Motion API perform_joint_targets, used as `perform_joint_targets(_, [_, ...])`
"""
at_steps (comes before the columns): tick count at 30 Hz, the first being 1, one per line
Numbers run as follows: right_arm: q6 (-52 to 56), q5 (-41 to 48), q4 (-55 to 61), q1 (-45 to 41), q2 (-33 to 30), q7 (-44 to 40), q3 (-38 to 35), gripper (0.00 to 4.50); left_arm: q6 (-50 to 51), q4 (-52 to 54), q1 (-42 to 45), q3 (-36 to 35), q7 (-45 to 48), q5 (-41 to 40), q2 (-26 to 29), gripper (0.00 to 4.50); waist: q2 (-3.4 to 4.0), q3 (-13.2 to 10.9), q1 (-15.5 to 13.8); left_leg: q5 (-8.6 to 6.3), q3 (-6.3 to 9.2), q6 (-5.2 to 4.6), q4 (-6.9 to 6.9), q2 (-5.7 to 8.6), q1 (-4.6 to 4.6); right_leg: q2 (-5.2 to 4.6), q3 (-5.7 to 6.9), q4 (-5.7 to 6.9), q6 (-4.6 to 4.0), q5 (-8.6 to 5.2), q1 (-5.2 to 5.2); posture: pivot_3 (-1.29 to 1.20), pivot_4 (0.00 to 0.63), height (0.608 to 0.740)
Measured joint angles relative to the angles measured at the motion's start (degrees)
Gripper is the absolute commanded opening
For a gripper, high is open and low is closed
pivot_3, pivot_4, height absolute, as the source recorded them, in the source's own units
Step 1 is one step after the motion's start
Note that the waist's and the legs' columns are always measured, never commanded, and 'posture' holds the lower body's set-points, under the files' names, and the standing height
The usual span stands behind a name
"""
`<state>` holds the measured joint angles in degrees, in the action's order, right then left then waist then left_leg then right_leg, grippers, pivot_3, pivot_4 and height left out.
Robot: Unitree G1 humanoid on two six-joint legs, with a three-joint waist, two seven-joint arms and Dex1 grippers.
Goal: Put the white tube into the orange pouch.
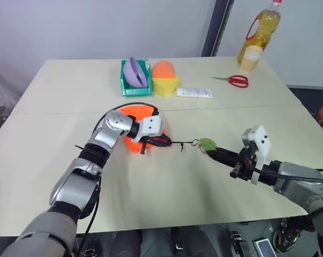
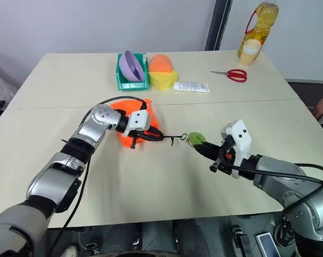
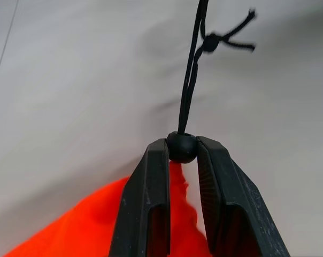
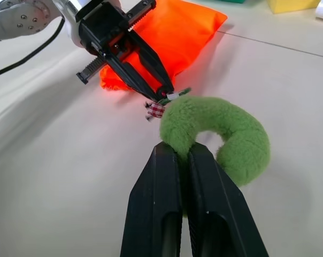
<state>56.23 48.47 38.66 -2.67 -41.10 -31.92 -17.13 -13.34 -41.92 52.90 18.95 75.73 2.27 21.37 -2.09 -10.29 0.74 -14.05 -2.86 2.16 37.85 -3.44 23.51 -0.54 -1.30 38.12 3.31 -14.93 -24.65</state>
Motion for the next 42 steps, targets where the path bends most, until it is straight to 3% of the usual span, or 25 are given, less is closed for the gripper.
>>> perform_joint_targets(14, [-2.94, -1.49, -2.30, 1.74, -3.14, -1.84, -1.29, 0.00, -9.56, -0.69, -3.65, -1.62, -2.15, 1.15, 14.48, 0.21, 0.02, 0.01, 0.11, -0.01, -0.06, -0.02, 0.00, -0.12, -0.08, 0.04, 0.00, 0.00, -0.01, 0.00, 0.04, 0.00, 0.150, 0.726])
perform_joint_targets(19, [-3.48, -2.26, -3.12, 1.55, -3.53, -2.68, -0.66, 0.00, -9.07, 2.53, -7.14, -3.02, -3.23, 0.36, 17.11, 0.21, 0.08, 0.05, 0.15, -0.01, -0.10, -0.02, 0.00, -0.14, -0.13, 0.03, -0.01, 0.00, -0.02, 0.00, 0.08, 0.00, 0.150, 0.726])
perform_joint_targets(23, [-3.96, -3.18, -3.99, 0.08, -4.26, -3.18, 0.97, 0.00, -1.14, 8.88, -11.94, -5.56, -2.47, -4.14, 17.18, 0.21, 0.12, 0.07, 0.26, -0.01, -0.10, -0.02, 0.00, -0.18, -0.14, 0.04, 0.00, 0.01, -0.03, -0.01, 0.08, 0.00, 0.150, 0.726])
perform_joint_targets(24, [-4.09, -3.26, -3.99, -0.41, -4.26, -3.27, 1.22, 0.36, 2.94, 11.14, -13.09, -6.32, -1.81, -5.74, 16.99, 1.27, 0.12, 0.07, 0.24, -0.01, -0.09, -0.02, 0.00, -0.18, -0.13, 0.05, 0.00, 0.01, -0.02, -0.01, 0.08, 0.00, 0.150, 0.726])
perform_joint_targets(27, [-4.11, -3.09, -3.94, -2.12, -4.26, -3.70, 2.66, 1.61, 13.27, 17.45, -16.39, -7.61, -0.96, -10.36, 16.67, 2.68, 0.12, 0.07, 0.20, -0.01, -0.10, -0.02, 0.00, -0.17, -0.12, 0.03, 0.00, 0.00, -0.02, -0.01, 0.08, 0.00, 0.150, 0.726])
perform_joint_targets(30, [-4.19, -4.16, -2.88, -2.55, -4.90, -3.79, 5.24, 3.17, 21.82, 24.86, -20.45, -9.64, -2.78, -13.91, 16.61, 4.25, 0.12, 0.07, 0.14, -0.02, -0.08, -0.02, 0.00, -0.18, -0.09, 0.02, 0.00, -0.01, -0.02, -0.01, 0.07, 0.00, 0.150, 0.726])
perform_joint_targets(31, [-4.22, -4.89, -2.69, -2.65, -5.04, -3.62, 6.04, 3.71, 24.31, 27.12, -21.61, -10.33, -3.61, -14.84, 16.68, 4.50, 0.12, 0.06, 0.10, -0.02, -0.08, -0.02, 0.00, -0.17, -0.10, 0.02, 0.00, -0.01, -0.02, -0.01, 0.07, 0.00, 0.150, 0.726])
perform_joint_targets(32, [-4.30, -5.38, -2.63, -2.71, -5.05, -3.36, 6.41, 4.20, 26.76, 29.35, -22.83, -11.44, -4.46, -15.88, 16.82, 4.50, 0.11, 0.06, 0.08, -0.02, -0.08, -0.02, 0.00, -0.17, -0.09, 0.02, 0.00, -0.02, -0.02, -0.01, 0.07, 0.00, 0.150, 0.726])
perform_joint_targets(37, [-7.67, -9.11, -2.37, 0.07, -7.30, -4.79, 6.51, 4.20, 40.22, 38.54, -28.75, -21.54, -11.90, -23.73, 17.99, 4.50, 0.11, 0.06, 0.08, -0.02, -0.06, -0.02, 0.00, -0.18, -0.10, 0.00, -0.01, -0.02, -0.01, -0.01, 0.06, 0.00, 0.150, 0.726])
perform_joint_targets(42, [-12.93, -12.23, -6.21, 1.11, -7.27, -6.52, 4.64, 4.20, 43.01, 42.07, -33.57, -33.17, -24.75, -25.94, 16.96, 4.50, 0.11, 0.06, 0.04, -0.02, -0.11, -0.02, 0.02, -0.16, -0.14, -0.03, -0.01, -0.02, -0.01, -0.01, 0.10, 0.00, 0.150, 0.726])
